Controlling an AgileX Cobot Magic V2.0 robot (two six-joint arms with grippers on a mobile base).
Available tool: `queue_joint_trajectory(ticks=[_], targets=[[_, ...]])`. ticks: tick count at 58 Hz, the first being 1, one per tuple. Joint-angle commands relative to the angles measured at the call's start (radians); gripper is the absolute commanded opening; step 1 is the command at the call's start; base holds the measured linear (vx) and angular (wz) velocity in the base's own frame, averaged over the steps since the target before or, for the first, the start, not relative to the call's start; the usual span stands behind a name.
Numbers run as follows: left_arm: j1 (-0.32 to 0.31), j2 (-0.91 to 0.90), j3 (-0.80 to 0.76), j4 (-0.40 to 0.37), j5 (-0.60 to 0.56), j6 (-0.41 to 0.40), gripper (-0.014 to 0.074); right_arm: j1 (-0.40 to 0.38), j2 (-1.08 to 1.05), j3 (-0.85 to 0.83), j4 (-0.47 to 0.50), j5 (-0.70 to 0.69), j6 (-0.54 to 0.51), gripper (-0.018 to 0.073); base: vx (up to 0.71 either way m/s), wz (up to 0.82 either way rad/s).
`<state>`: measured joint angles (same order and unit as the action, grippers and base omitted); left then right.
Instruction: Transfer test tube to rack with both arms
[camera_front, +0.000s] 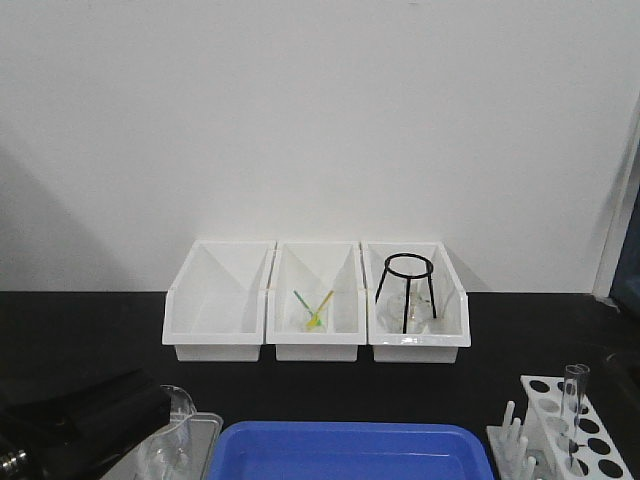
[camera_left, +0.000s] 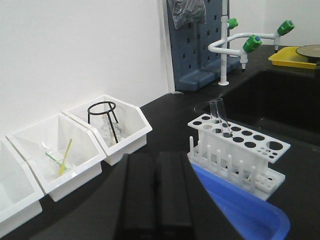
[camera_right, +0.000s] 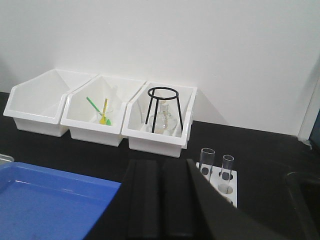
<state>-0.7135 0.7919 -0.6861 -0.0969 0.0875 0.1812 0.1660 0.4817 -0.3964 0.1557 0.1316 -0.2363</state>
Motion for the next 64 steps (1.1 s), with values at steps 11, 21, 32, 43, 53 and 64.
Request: queue_joint_trajectory(ticks=[11,21,32,43,53,64], targets=[[0.201,-0.14,0.104,0.044,-0.069,-0.075,-0.0007,-0.002,0.003,-0.032,-0.008,-0.088,-0.012,-0.0011,0.0,0.0],[0.422,-0.412,0.358,0.048,-0.068,-0.107,-0.0007,-0.002,0.003,-0.032,-0.008,-0.088,-0.012,-0.0011,0.0,0.0],[0.548,-0.704,0.639,0.045,-0.068,-0.129,-0.0007,-0.002,0.003,-0.032,-0.008,-0.088,-0.012,-0.0011,0.0,0.0],[0.57,-0.819,0.685,0.05,0.068,-0.181,-0.0007,-0.002,0.006,-0.032,-0.008,-0.088,-0.011,-0.0011,0.0,0.0],[0.57,-0.817,0.688,0.047,0.073,-0.181,-0.0007,-0.002,0.006,-0.032,-0.008,-0.088,-0.01,-0.0011,0.0,0.0],[0.57,-0.817,0.688,0.047,0.073,-0.181,-0.0007,-0.002,0.006,-0.032,-0.008,-0.088,-0.01,-0.0011,0.0,0.0]])
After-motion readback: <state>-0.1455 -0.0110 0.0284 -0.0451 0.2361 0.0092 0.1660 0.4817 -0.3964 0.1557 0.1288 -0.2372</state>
